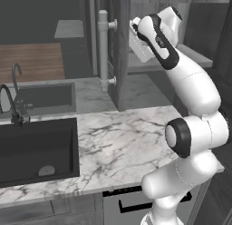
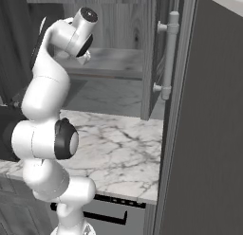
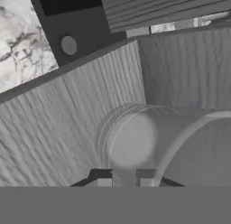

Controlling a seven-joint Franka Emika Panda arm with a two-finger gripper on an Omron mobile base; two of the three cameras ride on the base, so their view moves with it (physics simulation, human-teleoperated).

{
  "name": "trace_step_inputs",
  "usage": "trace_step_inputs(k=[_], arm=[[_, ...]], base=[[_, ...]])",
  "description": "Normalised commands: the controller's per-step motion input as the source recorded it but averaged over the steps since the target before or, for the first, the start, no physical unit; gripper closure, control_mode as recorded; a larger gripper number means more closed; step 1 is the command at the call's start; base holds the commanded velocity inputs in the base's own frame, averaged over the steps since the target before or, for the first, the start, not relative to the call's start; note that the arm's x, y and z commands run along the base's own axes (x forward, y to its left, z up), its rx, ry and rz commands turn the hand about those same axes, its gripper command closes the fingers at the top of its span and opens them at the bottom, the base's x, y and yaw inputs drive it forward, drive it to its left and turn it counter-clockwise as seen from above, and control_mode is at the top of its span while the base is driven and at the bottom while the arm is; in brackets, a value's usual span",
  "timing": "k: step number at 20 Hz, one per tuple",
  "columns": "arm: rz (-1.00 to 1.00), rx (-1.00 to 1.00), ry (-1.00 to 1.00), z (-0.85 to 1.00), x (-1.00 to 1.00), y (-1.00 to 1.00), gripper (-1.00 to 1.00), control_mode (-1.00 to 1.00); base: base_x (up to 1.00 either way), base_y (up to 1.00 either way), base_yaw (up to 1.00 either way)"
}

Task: There is a bowl on the dining counter. Grab a lemon wedge from the fridge and place it in the bowl. Then get the liquor bottle and glass cup from the cabinet and place them next to the bowl.

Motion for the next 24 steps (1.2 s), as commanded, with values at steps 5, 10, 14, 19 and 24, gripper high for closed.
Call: trace_step_inputs(k=[5, 10, 14, 19, 24], arm=[[0.0, 0.0, -0.11, -0.04, -0.73, 0.08, 1.0, -1.0], [-0.04, 0.0, -0.12, -0.04, -0.86, 0.01, 1.0, -1.0], [-0.07, 0.0, -0.14, -0.07, -0.98, -0.02, 1.0, -1.0], [-0.12, 0.0, -0.11, 0.0, -1.0, -0.12, 1.0, -1.0], [-0.18, 0.0, -0.03, 0.02, -0.96, -0.28, 1.0, -1.0]], base=[[0.0, 0.0, 0.0], [0.0, 0.0, 0.0], [0.0, 0.0, 0.0], [0.0, 0.0, 0.0], [0.0, 0.0, 0.0]])
